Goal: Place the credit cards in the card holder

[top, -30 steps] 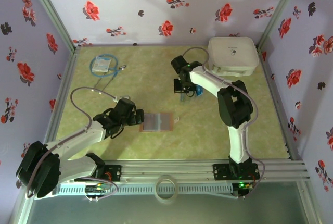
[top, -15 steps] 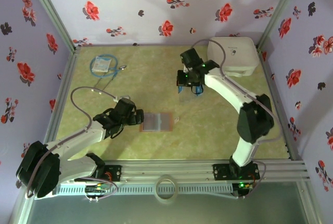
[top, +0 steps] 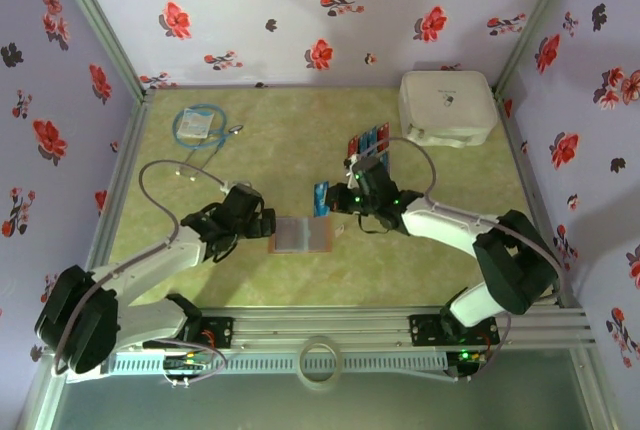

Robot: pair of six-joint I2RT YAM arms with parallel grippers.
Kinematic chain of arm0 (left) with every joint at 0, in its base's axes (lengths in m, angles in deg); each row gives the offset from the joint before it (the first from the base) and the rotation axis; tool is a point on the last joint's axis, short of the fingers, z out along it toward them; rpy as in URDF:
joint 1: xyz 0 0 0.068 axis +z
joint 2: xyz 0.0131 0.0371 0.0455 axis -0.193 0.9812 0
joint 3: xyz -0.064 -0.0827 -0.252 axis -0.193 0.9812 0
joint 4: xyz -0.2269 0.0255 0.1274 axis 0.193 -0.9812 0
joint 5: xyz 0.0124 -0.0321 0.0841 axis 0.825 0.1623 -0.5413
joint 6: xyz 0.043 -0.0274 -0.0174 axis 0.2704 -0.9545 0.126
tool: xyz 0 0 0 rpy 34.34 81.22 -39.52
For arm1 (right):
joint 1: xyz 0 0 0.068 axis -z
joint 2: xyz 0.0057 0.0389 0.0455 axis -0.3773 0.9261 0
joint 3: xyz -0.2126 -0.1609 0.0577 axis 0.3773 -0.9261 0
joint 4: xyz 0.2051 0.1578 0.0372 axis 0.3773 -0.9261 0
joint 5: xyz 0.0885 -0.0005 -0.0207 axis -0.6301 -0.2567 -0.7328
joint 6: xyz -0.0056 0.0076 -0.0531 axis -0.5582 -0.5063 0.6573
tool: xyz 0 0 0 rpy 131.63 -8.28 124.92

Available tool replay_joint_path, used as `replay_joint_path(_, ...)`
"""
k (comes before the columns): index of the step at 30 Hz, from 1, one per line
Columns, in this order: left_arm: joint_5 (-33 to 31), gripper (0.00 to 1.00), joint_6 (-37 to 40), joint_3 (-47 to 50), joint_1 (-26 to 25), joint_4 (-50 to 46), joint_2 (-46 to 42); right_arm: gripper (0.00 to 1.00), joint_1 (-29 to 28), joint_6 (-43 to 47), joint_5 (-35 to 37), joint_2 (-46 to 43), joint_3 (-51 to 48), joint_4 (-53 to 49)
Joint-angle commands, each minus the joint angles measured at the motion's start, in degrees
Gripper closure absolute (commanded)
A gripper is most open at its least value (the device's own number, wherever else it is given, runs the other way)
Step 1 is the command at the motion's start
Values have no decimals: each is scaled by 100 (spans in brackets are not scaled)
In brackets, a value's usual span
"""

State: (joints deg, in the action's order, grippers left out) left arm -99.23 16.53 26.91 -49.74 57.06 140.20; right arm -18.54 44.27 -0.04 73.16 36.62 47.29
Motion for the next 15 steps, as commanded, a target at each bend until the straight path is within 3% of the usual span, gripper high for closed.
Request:
replay_joint_path(1,-102,0,-65,-193,10,-316,162,100,-112,-391,211,-2,-314,1505)
replay_joint_path(6,-95,0,-52,-196,-15,-359,217,100,-226,-491,390,-35,-928,2254)
replay_joint_path(15,95,0,-38,-291,-295,-238,567,100,-238,-848,-71,585,-1775,4067)
